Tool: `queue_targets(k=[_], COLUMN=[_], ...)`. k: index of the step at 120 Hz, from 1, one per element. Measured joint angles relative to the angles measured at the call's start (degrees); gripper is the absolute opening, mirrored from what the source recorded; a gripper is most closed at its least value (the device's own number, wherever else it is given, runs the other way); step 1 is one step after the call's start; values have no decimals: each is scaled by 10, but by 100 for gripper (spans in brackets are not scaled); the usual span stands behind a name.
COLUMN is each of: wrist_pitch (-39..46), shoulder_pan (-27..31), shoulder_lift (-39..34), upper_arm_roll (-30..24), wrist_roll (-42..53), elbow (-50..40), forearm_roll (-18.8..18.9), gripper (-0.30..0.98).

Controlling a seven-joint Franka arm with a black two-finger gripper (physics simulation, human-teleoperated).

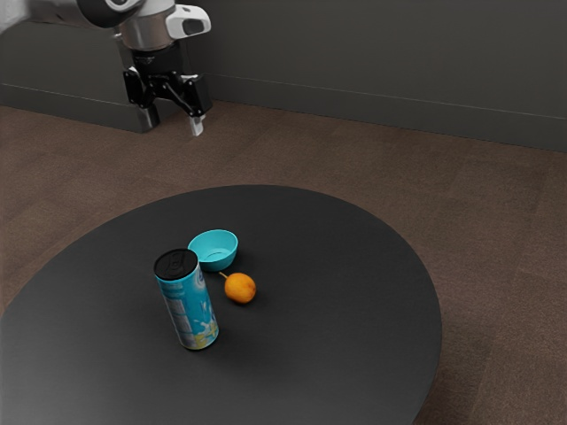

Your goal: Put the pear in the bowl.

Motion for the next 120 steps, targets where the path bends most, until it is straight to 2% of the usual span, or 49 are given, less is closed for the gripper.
queue_targets(k=[20,50,76,96,112,120], wrist_pitch=[0,51,74,128,163,171], shoulder_pan=[1,-6,-32,-42,-44,-46], shoulder_lift=[3,53,105,129,122,115], upper_arm_roll=[-1,-42,-37,-35,-30,-13], wrist_roll=[13,1,-118,-204,-279,-332], elbow=[2,18,12,-62,-106,-126], forearm_roll=[-1,-16,-17,-10,-26,-46], gripper=[69,69,69,69,69,69])
